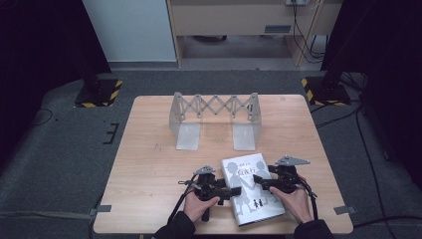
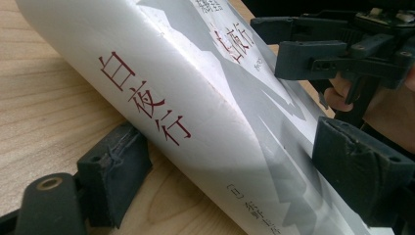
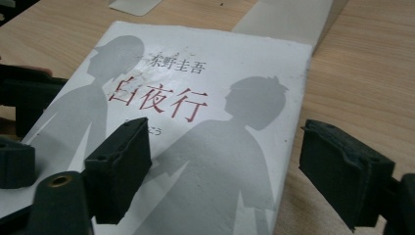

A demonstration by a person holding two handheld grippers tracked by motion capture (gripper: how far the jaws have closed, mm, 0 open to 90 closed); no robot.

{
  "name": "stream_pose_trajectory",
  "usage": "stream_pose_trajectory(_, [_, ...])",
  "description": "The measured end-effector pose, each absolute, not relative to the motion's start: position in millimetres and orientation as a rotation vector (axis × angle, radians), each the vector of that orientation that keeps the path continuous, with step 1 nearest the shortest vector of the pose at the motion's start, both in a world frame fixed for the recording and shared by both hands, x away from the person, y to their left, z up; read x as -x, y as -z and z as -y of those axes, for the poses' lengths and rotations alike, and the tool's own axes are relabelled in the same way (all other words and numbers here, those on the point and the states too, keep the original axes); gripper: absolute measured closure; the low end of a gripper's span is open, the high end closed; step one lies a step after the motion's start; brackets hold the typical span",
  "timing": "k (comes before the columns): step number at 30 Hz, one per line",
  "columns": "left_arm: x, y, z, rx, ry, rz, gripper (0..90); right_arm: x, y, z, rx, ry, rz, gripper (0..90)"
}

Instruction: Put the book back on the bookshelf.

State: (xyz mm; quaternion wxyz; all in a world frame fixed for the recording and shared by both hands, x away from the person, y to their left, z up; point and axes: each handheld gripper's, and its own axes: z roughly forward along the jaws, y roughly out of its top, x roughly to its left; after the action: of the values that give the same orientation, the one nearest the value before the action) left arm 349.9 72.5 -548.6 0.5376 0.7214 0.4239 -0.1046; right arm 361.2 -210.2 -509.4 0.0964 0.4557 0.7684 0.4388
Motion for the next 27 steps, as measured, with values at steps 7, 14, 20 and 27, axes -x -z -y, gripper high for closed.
stream_pose_trajectory(7, [-350.2, 548.4, -72.5, -1.72, 0.248, -1.006, 13.5, -360.8, 517.3, 214.0, -1.447, -1.408, -2.284, 22.1])
stream_pose_trajectory(14, [-351.4, 547.2, -71.8, -1.741, 0.244, -0.994, 13.2, -359.2, 516.6, 213.0, -1.453, -1.433, -2.277, 24.6])
stream_pose_trajectory(20, [-351.2, 545.4, -69.9, -1.766, 0.231, -0.99, 11.5, -357.4, 514.6, 211.9, -1.441, -1.45, -2.256, 29.9])
stream_pose_trajectory(27, [-352.0, 546.2, -68.5, -1.762, 0.233, -0.974, 7.6, -356.3, 511.9, 211.1, -1.409, -1.486, -2.237, 37.2])
